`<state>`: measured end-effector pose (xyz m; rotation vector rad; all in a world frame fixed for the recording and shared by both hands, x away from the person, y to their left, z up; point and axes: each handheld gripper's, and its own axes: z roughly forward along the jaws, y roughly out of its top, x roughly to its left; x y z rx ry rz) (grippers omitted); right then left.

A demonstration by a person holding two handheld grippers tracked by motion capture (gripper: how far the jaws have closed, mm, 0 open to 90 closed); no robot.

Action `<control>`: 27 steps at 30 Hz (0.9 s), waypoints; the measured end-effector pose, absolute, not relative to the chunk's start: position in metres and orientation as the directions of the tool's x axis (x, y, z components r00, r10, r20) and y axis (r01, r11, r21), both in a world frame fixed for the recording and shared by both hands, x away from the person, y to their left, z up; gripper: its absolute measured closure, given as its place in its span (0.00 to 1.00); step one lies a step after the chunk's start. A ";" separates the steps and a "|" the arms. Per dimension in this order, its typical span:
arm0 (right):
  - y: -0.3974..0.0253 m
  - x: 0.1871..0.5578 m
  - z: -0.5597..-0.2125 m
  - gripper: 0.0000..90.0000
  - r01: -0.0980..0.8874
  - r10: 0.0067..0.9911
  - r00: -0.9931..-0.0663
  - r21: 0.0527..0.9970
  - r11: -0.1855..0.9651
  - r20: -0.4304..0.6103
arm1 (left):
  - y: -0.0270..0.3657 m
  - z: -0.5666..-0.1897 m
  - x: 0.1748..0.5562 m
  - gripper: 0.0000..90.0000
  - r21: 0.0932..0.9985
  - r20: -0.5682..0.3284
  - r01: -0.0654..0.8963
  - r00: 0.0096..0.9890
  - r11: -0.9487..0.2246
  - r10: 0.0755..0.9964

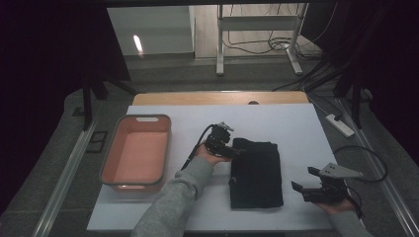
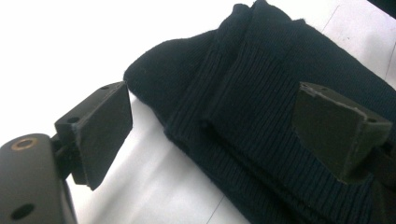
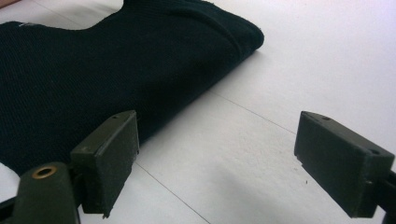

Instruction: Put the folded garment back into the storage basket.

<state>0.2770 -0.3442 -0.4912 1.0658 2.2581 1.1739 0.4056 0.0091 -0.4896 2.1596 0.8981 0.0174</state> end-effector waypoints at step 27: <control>-0.346 0.277 -0.492 0.16 0.459 0.773 -0.634 0.811 0.363 0.013 | 0.003 -0.500 0.422 0.13 0.654 -0.271 0.593 0.763 -0.470 0.587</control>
